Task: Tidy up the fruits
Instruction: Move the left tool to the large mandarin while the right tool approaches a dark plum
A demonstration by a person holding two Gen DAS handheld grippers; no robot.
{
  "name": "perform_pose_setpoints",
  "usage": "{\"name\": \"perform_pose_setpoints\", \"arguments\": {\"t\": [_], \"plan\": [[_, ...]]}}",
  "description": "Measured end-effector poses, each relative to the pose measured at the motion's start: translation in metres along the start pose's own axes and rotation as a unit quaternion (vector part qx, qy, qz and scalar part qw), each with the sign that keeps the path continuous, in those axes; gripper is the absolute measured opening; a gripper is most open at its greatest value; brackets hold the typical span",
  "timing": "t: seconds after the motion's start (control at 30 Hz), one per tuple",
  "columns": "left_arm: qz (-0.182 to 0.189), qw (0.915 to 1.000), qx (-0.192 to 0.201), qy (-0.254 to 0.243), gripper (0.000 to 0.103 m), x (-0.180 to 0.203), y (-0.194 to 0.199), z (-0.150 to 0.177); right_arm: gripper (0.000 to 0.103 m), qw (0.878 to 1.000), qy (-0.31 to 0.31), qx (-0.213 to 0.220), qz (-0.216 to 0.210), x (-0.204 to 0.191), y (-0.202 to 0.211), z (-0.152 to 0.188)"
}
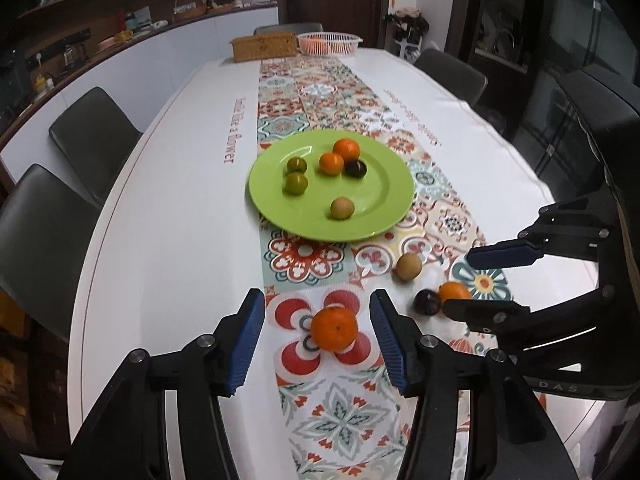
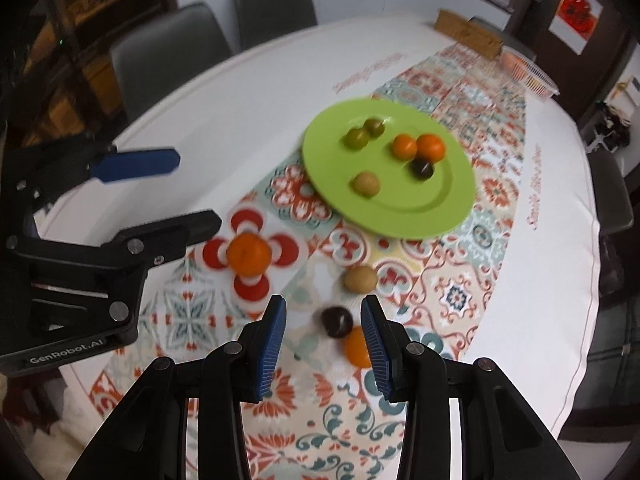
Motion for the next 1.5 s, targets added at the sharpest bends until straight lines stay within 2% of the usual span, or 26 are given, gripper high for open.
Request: {"name": "perform_pose_setpoints", "arguments": {"t": [0.2, 0.47, 0.83, 1.13, 1.5], "plan": [[0.021, 0.9992, -0.033, 0.011, 0.054, -0.001, -0.017, 0.009, 0.04, 0.999, 0.001, -0.035, 0.006, 0.002, -0.012, 0.003], [0.027, 0.9977, -0.059, 0.017, 0.054, -0.001, -0.033, 0.017, 0.04, 0.998, -0.012, -0.063, 0.012, 0.01, -0.03, 0.006], [0.041, 0.9957, -0.081, 0.019, 0.055, 0.0, -0.046, 0.018, 0.04, 0.996, -0.013, -0.086, 0.01, 0.012, -0.041, 0.006], [0.064, 0.992, -0.106, 0.023, 0.055, 0.002, -0.064, 0.018, 0.04, 0.995, -0.018, -0.103, -0.01, 0.012, -0.055, 0.007], [0.072, 0.9897, -0.123, 0.014, 0.054, 0.007, -0.08, 0.018, 0.04, 0.993, -0.009, -0.118, -0.017, 0.011, -0.068, 0.004]]}}
Point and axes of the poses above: each gripper's, at about its wrist camera, not at the fingertips, and y roughly against the way its jaws point, x to its right, z to its underside, the point moved 4 cm from there along -y, roughly the way its jaws point, and after that the axes turned 11 degrees about -y, right-handed, at the moved point
